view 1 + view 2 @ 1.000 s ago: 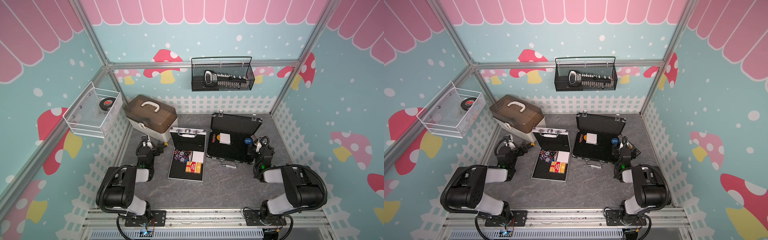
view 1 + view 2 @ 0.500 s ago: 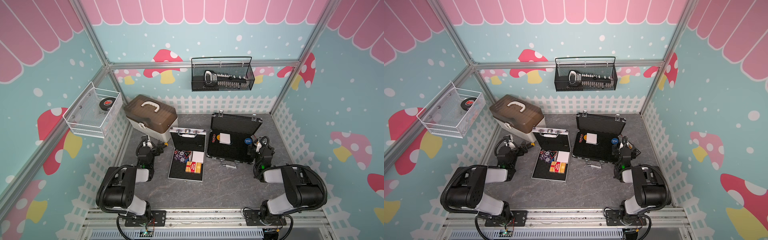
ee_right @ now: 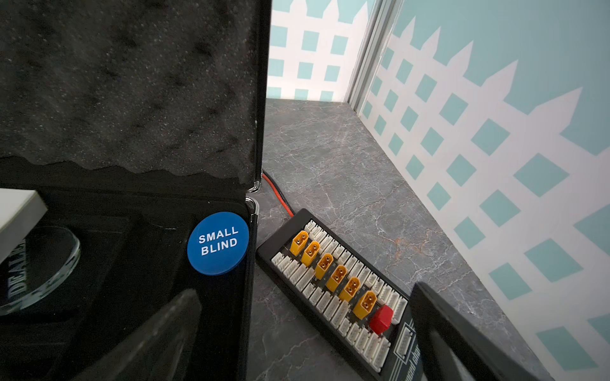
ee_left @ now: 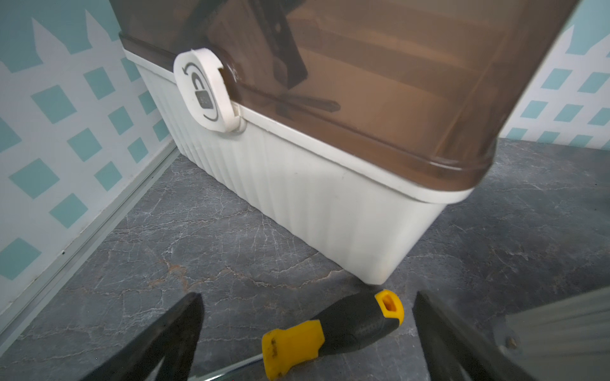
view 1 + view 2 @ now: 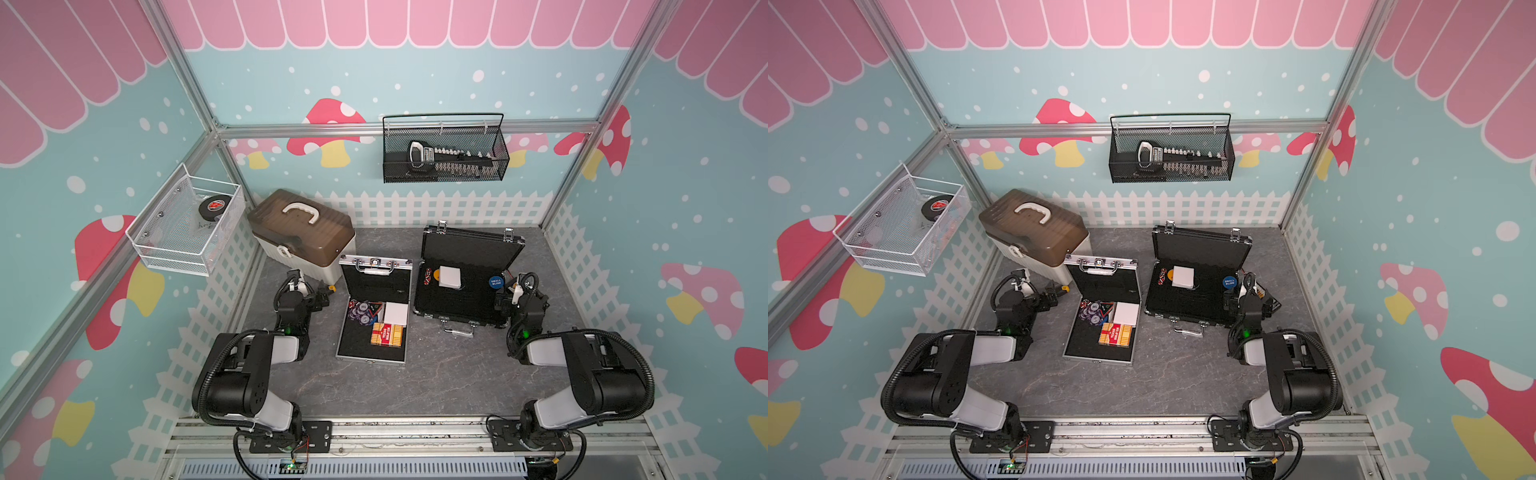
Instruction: Open the poker set cases
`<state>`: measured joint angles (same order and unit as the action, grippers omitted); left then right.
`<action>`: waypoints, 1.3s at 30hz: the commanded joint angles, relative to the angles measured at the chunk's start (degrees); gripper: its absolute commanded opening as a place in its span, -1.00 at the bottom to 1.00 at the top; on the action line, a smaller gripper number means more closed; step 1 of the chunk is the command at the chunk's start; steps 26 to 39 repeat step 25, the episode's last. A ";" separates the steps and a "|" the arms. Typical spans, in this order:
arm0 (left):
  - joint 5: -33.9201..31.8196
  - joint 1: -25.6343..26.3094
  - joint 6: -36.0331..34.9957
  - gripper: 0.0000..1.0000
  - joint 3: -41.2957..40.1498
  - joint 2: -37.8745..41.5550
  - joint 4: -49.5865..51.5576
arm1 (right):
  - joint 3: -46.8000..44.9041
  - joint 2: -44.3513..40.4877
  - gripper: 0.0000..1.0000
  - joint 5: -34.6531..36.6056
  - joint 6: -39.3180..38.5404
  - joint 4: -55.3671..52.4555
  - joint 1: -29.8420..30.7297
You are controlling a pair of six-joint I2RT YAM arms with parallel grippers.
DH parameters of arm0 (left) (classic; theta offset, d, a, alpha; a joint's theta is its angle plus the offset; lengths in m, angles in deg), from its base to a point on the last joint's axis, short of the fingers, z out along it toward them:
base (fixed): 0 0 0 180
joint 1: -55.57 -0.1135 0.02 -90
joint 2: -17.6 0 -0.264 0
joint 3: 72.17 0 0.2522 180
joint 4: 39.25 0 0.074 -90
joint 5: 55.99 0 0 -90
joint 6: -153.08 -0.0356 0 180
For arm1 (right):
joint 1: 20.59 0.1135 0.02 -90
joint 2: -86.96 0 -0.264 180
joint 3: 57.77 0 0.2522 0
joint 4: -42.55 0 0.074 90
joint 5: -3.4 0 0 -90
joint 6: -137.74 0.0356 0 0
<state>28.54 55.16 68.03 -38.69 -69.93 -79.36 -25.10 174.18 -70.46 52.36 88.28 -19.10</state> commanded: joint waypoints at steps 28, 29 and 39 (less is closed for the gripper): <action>-1.03 1.36 -2.23 0.98 3.56 -0.06 5.70 | -0.11 -0.12 0.97 2.97 0.73 -3.83 0.13; -1.03 1.36 -2.23 0.98 3.56 -0.06 5.70 | -0.11 -0.12 0.97 2.97 0.73 -3.83 0.13; -1.03 1.36 -2.23 0.98 3.56 -0.06 5.70 | -0.11 -0.12 0.97 2.97 0.73 -3.83 0.13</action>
